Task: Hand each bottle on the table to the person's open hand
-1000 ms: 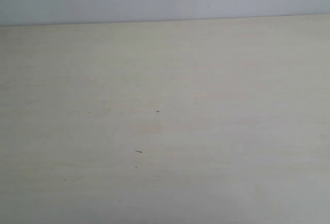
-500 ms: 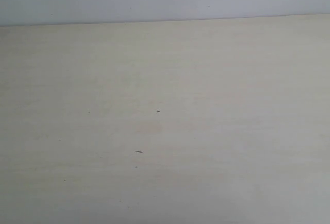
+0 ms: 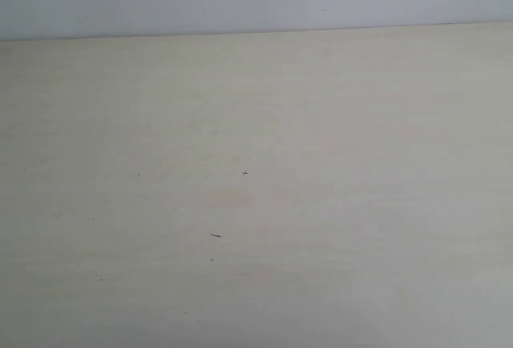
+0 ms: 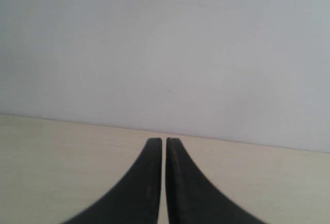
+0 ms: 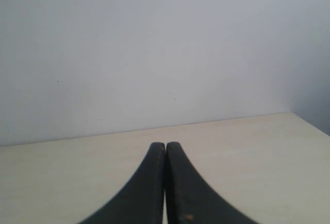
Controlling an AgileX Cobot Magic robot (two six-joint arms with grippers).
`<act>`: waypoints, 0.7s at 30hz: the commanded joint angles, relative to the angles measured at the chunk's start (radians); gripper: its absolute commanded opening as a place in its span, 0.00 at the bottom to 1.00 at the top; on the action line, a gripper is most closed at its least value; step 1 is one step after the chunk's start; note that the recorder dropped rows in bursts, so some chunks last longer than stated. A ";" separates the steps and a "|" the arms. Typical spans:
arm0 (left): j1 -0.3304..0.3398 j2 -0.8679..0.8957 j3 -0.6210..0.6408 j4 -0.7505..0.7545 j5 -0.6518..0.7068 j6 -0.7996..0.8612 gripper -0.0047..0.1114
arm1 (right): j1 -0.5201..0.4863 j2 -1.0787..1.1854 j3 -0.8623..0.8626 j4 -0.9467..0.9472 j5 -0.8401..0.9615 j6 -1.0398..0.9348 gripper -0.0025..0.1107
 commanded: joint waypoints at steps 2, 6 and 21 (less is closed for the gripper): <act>0.000 -0.007 0.001 0.002 0.001 -0.002 0.09 | -0.006 -0.005 0.004 0.000 -0.005 -0.008 0.02; 0.000 -0.007 0.001 0.002 0.001 -0.002 0.09 | -0.006 -0.005 0.004 0.000 -0.005 -0.008 0.02; 0.000 -0.007 0.001 0.002 0.001 -0.002 0.09 | -0.006 -0.005 0.004 0.000 -0.027 -0.008 0.02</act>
